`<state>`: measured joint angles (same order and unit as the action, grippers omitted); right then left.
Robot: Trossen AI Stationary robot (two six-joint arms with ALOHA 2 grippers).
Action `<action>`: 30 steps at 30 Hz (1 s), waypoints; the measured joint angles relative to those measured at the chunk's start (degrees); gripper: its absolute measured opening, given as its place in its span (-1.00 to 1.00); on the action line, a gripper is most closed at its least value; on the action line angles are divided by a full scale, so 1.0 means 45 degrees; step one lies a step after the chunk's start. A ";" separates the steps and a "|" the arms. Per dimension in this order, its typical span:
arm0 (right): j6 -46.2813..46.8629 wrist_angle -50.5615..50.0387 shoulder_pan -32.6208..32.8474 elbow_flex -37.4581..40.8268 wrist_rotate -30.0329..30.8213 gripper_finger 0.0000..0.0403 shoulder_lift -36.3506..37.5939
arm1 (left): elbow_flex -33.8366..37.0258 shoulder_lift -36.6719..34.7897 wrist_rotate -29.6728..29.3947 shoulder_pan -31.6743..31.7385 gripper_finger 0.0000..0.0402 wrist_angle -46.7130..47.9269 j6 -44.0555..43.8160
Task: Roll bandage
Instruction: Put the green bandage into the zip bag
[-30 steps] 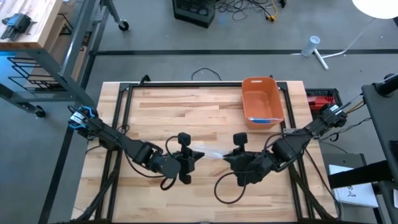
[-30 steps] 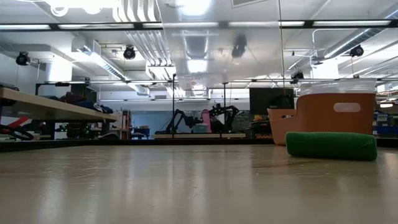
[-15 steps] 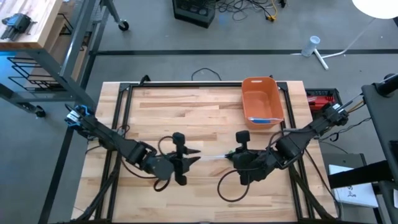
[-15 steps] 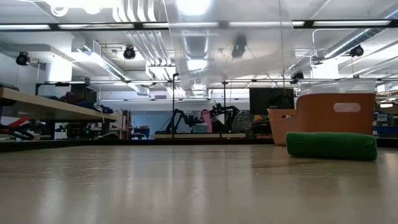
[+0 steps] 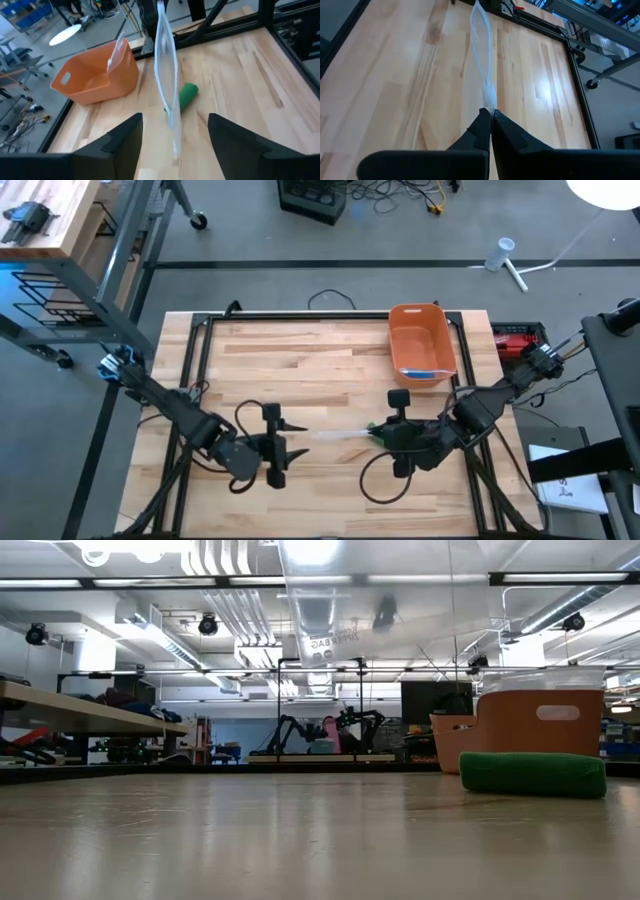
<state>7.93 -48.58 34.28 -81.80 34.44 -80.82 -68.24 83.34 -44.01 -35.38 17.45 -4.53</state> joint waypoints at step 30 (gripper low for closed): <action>-0.1044 0.1165 -0.0216 0.0029 -0.0428 -1.00 -0.0438 | 0.0137 0.0178 0.1162 0.1027 -0.99 -0.1302 0.0479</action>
<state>3.24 -43.33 33.31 -81.67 32.51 -82.79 -67.63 84.14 -38.78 -30.76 11.59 -2.37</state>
